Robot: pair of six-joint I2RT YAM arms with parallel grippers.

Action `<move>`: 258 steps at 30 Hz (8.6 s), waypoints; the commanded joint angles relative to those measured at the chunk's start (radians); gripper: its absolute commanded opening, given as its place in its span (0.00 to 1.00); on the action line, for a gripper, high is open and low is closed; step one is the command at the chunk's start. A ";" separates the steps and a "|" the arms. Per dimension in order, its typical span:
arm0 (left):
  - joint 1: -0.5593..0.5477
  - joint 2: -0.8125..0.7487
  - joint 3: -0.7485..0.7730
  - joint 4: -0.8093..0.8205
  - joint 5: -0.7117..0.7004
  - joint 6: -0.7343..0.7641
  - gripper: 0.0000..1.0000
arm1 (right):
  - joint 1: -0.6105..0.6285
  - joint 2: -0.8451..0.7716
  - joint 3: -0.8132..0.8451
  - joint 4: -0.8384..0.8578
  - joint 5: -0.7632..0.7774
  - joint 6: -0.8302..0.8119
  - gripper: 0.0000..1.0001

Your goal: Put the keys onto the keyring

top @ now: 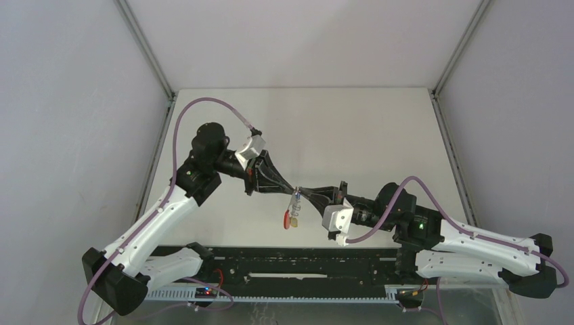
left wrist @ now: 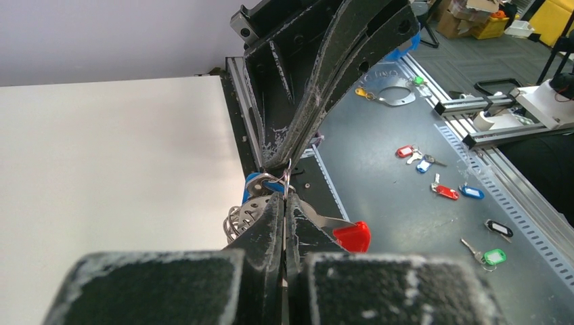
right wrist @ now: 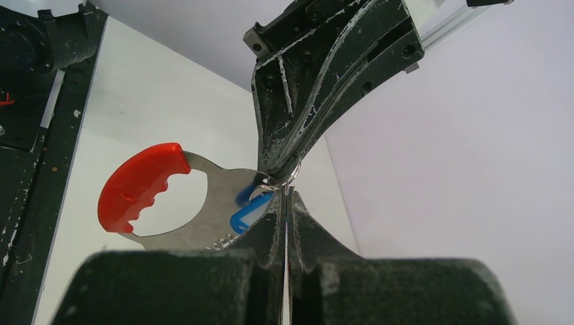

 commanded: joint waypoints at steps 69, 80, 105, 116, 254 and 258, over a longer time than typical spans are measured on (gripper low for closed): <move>-0.032 -0.036 0.010 -0.078 0.005 0.246 0.00 | -0.149 0.277 0.359 -0.333 -0.294 0.126 0.00; -0.031 -0.044 0.009 -0.087 -0.041 0.336 0.00 | -0.187 0.380 0.488 -0.496 -0.395 0.161 0.07; -0.020 -0.099 -0.097 0.328 -0.174 0.070 0.00 | -0.329 0.604 0.945 -0.933 -0.528 0.359 0.34; -0.022 -0.128 -0.167 0.468 -0.229 0.002 0.00 | -0.335 0.655 1.076 -1.045 -0.590 0.378 0.38; -0.064 -0.238 -0.177 0.617 -0.458 -0.125 0.00 | -0.377 0.445 0.876 -0.642 -0.645 0.356 0.52; -0.065 -0.232 -0.181 0.601 -0.473 -0.103 0.00 | -0.371 0.450 0.887 -0.651 -0.635 0.347 0.50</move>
